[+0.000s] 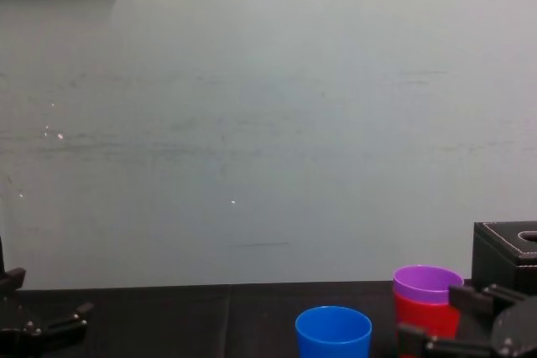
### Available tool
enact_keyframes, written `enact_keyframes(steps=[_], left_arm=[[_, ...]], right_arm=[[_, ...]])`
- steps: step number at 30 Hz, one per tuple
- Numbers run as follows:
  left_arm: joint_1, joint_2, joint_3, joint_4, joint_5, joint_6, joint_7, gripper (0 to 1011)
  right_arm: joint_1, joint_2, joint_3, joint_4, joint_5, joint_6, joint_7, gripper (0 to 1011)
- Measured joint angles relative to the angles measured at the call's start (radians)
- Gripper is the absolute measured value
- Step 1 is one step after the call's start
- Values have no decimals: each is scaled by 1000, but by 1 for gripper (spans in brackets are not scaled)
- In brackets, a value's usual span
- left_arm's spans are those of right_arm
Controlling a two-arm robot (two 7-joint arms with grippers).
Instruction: Stack the three plastic cups sequentially using one hand.
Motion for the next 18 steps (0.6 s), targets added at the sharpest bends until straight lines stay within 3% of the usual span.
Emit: enact_keyframes(steps=[6,18], left_arm=[[0,0,0,0,0,0,0,1005],[0,0,0,0,0,0,0,1005]], right_arm=[[8,-29,-28,52,-70,-60,-22,1003],[45,-90,-51,136,-128,-83,-32,1003]])
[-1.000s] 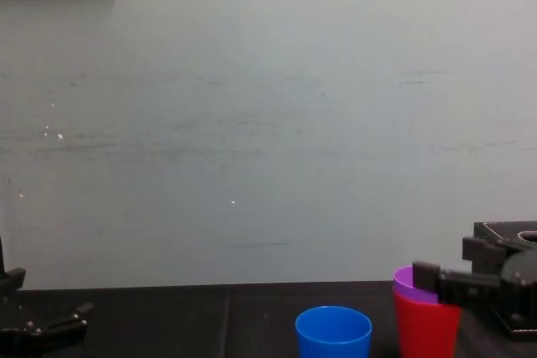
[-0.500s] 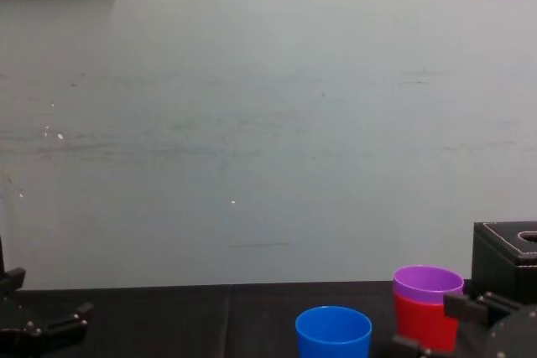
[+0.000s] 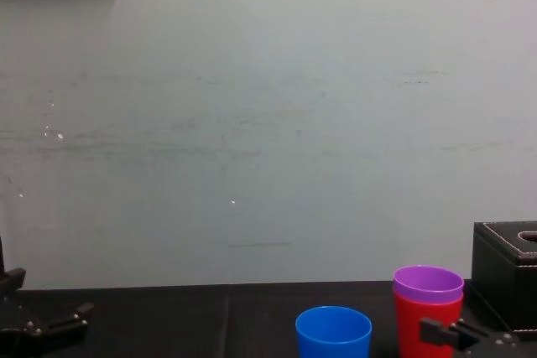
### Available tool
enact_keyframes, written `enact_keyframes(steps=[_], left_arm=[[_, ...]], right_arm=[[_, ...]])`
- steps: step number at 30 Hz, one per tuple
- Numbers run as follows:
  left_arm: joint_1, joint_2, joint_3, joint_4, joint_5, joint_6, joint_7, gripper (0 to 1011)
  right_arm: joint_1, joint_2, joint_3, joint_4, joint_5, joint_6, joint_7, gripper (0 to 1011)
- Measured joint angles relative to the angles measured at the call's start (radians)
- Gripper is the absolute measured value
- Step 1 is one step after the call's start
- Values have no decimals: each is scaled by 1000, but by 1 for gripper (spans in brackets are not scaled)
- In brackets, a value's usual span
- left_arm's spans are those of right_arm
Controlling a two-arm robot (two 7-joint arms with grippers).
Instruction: Stack the three plastic cups sequentially using one hand.
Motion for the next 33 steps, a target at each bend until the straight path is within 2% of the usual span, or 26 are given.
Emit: enact_keyframes(steps=[33], left_arm=[[0,0,0,0,0,0,0,1005]], right_arm=[[114,-118,-37,152,-47,17,-14,1003]])
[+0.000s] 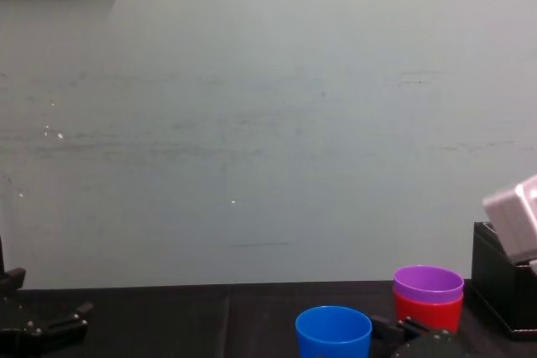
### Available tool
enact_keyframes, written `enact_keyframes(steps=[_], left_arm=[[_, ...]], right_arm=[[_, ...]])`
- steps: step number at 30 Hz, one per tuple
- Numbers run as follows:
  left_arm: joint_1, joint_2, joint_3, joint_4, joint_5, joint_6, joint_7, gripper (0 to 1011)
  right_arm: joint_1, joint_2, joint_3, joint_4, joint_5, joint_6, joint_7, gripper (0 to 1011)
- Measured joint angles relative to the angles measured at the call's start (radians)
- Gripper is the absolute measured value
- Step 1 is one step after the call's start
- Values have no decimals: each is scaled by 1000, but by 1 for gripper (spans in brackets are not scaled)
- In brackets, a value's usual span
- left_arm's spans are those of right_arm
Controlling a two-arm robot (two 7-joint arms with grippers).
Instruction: Stack the three plastic cups sequentially using one hand.
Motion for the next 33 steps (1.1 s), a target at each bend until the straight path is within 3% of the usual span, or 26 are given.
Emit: enact_keyframes(steps=[13,33], left_arm=[[0,0,0,0,0,0,0,1005],[0,0,0,0,0,0,0,1005]], right_arm=[[40,-39,-4,51,-12,2,-9,1003],[57,-69,-12,77,-15,-8,-10,1003]])
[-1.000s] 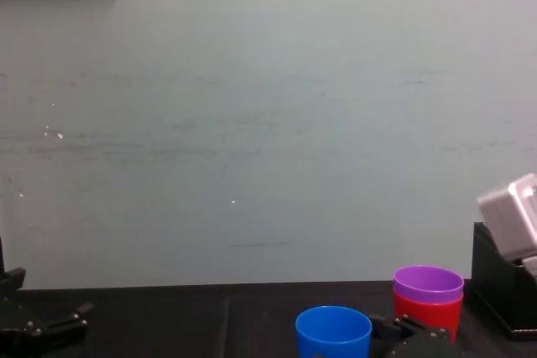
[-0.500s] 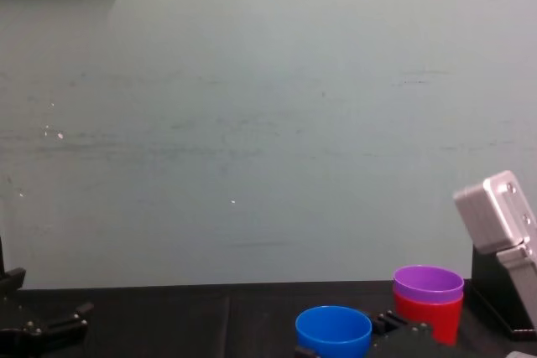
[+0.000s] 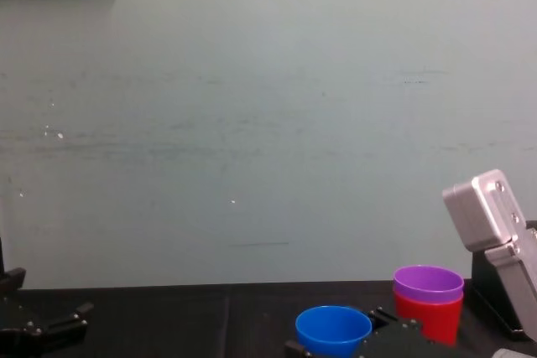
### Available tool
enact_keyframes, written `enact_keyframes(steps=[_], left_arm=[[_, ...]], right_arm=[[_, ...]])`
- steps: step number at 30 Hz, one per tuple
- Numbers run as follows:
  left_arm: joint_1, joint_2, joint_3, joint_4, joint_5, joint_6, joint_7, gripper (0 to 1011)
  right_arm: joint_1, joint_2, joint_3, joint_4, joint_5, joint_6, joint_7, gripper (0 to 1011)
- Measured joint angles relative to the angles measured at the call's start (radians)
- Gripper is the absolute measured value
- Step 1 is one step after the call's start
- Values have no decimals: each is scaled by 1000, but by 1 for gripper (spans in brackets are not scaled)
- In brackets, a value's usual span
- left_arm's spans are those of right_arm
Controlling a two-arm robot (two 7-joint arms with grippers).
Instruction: Stack the three plastic cups sequentially using one hand.
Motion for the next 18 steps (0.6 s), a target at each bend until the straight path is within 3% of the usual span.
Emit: enact_keyframes(steps=[18], left_arm=[[0,0,0,0,0,0,0,1004]], right_arm=[[-1,-6,5,8,2,-12,-3,1002]])
